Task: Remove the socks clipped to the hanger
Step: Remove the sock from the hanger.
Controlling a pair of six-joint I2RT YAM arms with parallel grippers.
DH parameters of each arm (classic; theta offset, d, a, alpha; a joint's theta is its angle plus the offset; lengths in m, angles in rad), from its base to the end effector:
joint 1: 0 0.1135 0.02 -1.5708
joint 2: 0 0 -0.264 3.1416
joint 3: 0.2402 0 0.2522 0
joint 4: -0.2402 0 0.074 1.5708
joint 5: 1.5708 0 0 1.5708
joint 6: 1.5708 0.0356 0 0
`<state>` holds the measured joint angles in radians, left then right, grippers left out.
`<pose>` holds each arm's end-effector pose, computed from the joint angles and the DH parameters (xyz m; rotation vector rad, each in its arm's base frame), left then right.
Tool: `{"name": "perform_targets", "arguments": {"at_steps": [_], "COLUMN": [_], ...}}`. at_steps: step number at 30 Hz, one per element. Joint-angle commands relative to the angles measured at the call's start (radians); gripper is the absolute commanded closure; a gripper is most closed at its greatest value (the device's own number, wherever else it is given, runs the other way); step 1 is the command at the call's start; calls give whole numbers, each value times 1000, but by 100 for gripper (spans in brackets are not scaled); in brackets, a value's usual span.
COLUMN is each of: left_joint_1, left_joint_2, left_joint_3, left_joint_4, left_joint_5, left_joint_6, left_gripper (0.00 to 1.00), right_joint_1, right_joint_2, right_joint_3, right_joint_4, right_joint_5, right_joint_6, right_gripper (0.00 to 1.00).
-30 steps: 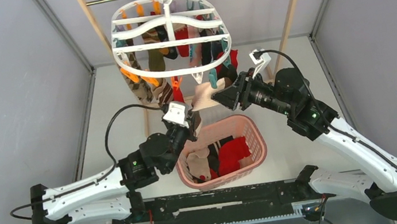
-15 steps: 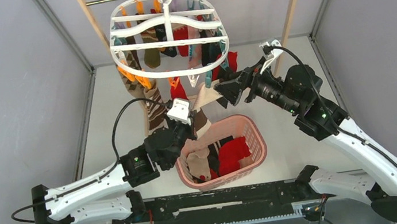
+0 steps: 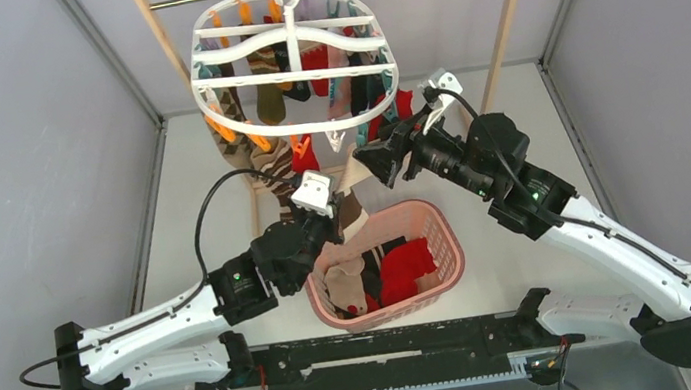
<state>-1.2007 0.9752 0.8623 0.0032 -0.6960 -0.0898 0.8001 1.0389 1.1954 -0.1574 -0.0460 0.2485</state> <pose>0.1019 -0.1994 0.3530 0.3989 1.6216 -0.3954 0.1579 0.1649 0.4384 -0.4820 1.5650 0.8514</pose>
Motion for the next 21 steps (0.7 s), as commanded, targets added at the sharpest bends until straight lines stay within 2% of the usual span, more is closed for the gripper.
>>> {"name": "perform_targets", "arguments": {"at_steps": [1, 7, 14, 21], "left_joint_1": [10, 10, 12, 13], "left_joint_2": [-5, -14, -26, -29], "left_joint_3": [70, 58, 46, 44], "left_joint_4": [12, 16, 18, 17], "left_joint_5": [21, 26, 32, 39], "left_joint_6": [-20, -24, -28, -28], "left_gripper": [100, 100, 100, 100], "right_joint_1": [13, 13, -16, -38], "right_joint_2": [1, 15, 33, 41], "right_joint_3": [45, 44, 44, 45], "right_joint_4": [108, 140, 177, 202], "right_joint_5": [32, 36, -3, -42], "right_joint_6": [-56, -80, -77, -67], "right_gripper": [25, 27, 36, 40]}}
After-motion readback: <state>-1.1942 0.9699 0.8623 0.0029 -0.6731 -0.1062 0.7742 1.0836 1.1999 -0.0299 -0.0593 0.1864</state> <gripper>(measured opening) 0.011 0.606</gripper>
